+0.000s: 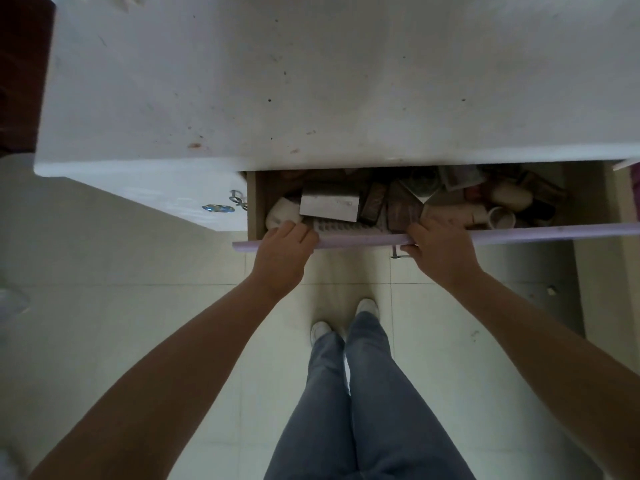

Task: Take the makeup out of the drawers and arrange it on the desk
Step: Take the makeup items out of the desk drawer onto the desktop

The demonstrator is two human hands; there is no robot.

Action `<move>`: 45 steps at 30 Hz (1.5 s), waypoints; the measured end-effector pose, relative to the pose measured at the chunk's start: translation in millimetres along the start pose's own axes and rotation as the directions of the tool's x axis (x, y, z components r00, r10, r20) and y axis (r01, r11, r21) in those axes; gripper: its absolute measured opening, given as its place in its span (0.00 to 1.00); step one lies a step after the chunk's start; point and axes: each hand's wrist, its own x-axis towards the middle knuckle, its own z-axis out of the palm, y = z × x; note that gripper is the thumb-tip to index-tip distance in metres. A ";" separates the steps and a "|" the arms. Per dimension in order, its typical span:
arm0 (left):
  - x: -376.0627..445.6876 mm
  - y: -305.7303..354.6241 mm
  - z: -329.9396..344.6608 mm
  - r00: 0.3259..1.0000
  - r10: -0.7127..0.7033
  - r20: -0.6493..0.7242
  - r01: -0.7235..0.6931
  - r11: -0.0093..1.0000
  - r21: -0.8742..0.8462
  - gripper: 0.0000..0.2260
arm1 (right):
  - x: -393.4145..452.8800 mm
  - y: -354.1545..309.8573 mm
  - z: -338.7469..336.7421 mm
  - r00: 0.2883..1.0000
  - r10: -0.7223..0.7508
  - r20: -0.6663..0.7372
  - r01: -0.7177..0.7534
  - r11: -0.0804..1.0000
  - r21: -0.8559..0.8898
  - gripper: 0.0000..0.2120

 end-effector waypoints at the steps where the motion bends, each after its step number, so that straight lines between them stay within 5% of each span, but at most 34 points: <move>1: 0.0 -0.6 -0.4 1.000 0.008 0.007 -0.008 1.000 0.007 0.18 | 0.0 0.1 0.8 1.000 -0.004 0.000 0.004 1.000 0.001 0.17; 23: -21.7 14.9 22.7 0.979 0.052 0.195 -0.030 0.993 -0.116 0.18 | -27.9 -13.1 27.0 0.997 -0.019 0.073 0.022 0.998 -0.052 0.19; 30: -17.6 3.2 23.0 0.962 -0.056 0.265 0.103 0.980 -0.167 0.12 | -6.7 -23.0 14.6 0.923 0.083 0.375 -0.087 0.996 -0.005 0.15; 32: -10.0 -3.9 25.1 0.899 -0.213 0.383 0.303 0.934 -0.190 0.13 | 17.2 -28.9 28.3 0.862 0.053 0.505 -0.120 0.988 0.101 0.18; 34: 2.2 -12.8 30.4 0.798 -0.379 0.468 0.505 0.845 -0.176 0.15 | 45.2 -46.2 44.7 0.896 -0.110 0.431 0.057 0.989 0.133 0.17; 36: 13.8 -20.9 37.9 0.719 -0.485 0.497 0.611 0.782 -0.122 0.17 | 69.2 -59.8 71.7 0.851 -0.247 0.463 0.273 0.962 0.011 0.21; 40: 26.0 -25.4 57.7 0.549 -0.594 0.587 0.776 0.624 -0.094 0.18 | 84.7 -62.7 93.0 0.802 -0.331 0.496 0.432 0.896 -0.101 0.24; 45: 33.3 -25.6 73.7 0.520 -0.670 0.530 0.825 0.554 -0.109 0.21 | 79.3 -48.6 111.8 0.864 -0.356 0.356 0.412 0.906 -0.094 0.31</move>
